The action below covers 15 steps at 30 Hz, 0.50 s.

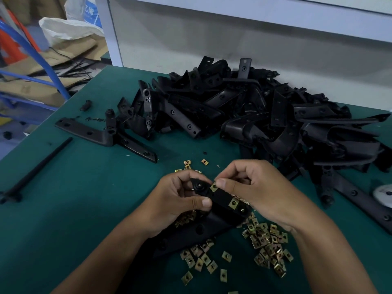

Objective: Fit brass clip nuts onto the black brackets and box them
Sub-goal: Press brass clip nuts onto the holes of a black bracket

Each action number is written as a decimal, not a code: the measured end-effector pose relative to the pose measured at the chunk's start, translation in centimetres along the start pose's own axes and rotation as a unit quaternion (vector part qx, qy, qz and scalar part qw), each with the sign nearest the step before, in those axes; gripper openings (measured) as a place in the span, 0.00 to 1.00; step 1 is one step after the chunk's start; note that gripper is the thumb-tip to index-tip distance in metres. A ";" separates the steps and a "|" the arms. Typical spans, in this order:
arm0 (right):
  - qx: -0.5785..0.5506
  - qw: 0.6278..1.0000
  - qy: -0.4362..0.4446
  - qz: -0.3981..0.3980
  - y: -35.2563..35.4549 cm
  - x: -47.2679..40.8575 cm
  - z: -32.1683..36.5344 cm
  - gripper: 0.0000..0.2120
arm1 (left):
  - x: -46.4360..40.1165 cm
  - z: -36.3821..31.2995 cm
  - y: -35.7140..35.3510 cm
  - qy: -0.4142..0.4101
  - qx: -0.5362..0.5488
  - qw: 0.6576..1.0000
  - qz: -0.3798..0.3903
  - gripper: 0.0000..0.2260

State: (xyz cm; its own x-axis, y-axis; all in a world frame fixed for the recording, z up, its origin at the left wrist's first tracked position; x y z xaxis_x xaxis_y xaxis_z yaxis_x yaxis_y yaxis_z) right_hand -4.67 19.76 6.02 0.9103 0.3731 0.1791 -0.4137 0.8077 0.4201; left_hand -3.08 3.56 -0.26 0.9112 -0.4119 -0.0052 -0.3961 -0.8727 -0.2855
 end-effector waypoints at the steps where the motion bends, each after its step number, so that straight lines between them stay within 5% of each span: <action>1: -0.001 1.000 0.002 0.006 0.0 0.0 0.1 0.03 | 0.0 0.1 0.1 0.000 -0.012 1.000 0.004 0.12; 10: 0.073 0.996 0.037 0.031 -0.4 0.5 0.8 0.03 | 0.2 0.4 -0.2 -0.001 -0.028 0.998 0.058 0.14; 15: 0.080 0.995 0.054 0.014 -0.5 0.5 1.3 0.04 | 0.0 0.1 0.1 -0.021 -0.008 0.999 0.024 0.16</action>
State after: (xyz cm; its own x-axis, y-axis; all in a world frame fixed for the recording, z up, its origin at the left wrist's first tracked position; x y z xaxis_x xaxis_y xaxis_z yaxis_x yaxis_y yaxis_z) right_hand -4.01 18.96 7.11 0.8885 0.4480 0.0991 -0.4234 0.7171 0.5536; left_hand -3.10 3.54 -0.42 0.8946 -0.4428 -0.0593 -0.4416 -0.8562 -0.2682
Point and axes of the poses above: each hand's wrist, its own x-axis away from the middle knuckle, its own y-axis out of the back of the hand, z = x × y, the point moved 6 cm from there along -x, towards the middle knuckle, and after that the axes turned 4 degrees about -x, right-handed, at the moved point
